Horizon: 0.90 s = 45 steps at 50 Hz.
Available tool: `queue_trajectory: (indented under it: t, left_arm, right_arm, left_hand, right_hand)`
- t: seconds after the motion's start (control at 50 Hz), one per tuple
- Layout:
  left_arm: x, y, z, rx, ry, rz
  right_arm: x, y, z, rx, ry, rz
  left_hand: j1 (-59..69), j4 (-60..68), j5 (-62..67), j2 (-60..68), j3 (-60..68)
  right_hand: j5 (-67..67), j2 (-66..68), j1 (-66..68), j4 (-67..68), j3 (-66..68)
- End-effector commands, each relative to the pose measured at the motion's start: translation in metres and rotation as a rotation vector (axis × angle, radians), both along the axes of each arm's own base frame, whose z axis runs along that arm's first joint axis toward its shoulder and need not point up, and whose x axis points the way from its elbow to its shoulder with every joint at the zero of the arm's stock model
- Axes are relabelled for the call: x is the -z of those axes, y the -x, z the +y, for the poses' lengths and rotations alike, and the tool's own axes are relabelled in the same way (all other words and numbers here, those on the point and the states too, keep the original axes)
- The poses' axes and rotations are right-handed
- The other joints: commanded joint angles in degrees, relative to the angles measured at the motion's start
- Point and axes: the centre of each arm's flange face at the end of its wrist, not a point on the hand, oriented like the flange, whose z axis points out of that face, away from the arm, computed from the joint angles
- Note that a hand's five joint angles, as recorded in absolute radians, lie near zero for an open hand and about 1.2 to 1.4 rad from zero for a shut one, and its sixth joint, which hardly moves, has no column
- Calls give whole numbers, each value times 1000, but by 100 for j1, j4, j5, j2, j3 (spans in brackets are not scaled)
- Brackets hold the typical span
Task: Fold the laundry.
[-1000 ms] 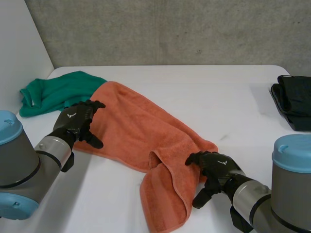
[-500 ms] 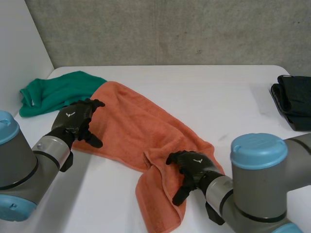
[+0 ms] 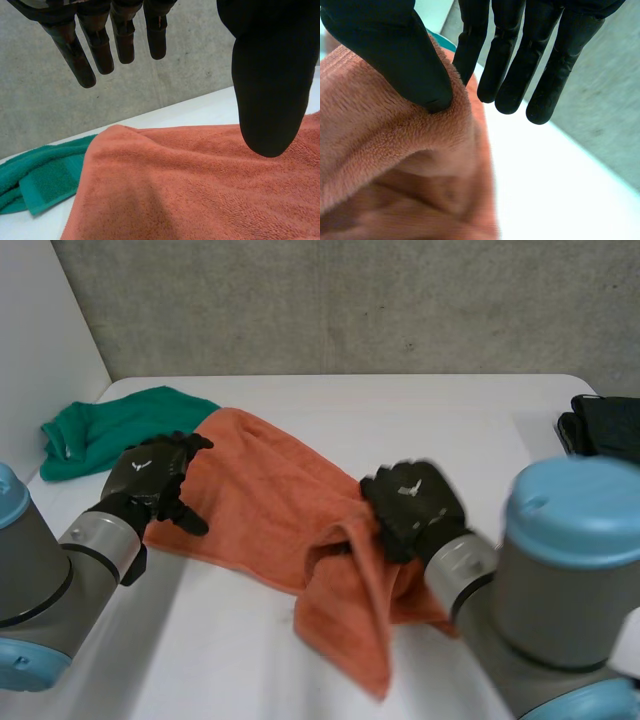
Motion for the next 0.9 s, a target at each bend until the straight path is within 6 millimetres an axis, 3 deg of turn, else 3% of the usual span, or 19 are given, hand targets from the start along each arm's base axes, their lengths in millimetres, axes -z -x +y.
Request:
queue_trajectory:
  t: [0.02, 0.08, 0.16, 0.22, 0.42, 0.44, 0.5, 0.62, 0.74, 0.9]
  left_arm:
    - [3, -3, -3, 0, 16, -63]
    - [4, -2, -4, 11, 40, -117]
    - [12, -2, -6, 29, 52, -200]
    - [16, -2, -7, 38, 61, -247]
    - [37, 3, -13, 98, 39, -326]
    - [38, 4, -14, 99, 36, -328]
    - [45, 4, -15, 105, 24, -343]
    - [48, -4, -24, 83, 31, -375]
    - [46, -19, -35, 36, 31, -379]
    - [46, -15, -31, 45, 28, -371]
  right_arm:
    - [-39, 20, -22, -2, 173, 158]
    - [-50, 25, -32, 14, 232, 200]
    - [-50, 46, -64, 98, 261, 274]
    - [-36, 52, -85, 125, 246, 332]
    - [3, 44, -135, 152, 214, 415]
    - [9, 45, -141, 164, 198, 422]
    - [15, 46, -142, 175, 175, 427]
    - [24, 54, -130, 249, 39, 288]
    - [2, 78, -99, 373, -142, -54]
    - [28, 88, -77, 388, -441, -223]
  left_hand:
    - [24, 21, 41, 11, 23]
    - [7, 4, 24, -6, 6]
    - [-10, -13, 7, -23, -11]
    - [-27, -29, -9, -39, -28]
    - [-43, -46, -26, -56, -44]
    - [-27, -30, -10, -40, -28]
    - [41, 38, 58, 28, 40]
    - [74, 72, 92, 62, 73]
    - [74, 72, 92, 62, 73]
    - [58, 55, 75, 45, 57]
  right_hand:
    - [1349, 1255, 2396, 1185, 1224]
    - [1349, 1255, 2396, 1185, 1224]
    - [1349, 1255, 2396, 1185, 1224]
    - [1349, 1255, 2396, 1185, 1224]
    - [1349, 1255, 2396, 1185, 1224]
    - [-493, -587, 554, -658, -619]
    - [-5651, -5745, -4604, -5815, -5776]
    - [-5651, -5745, -4604, -5815, -5776]
    - [-5651, -5745, -4604, -5815, -5776]
    - [-5651, -5745, -4604, -5815, -5776]
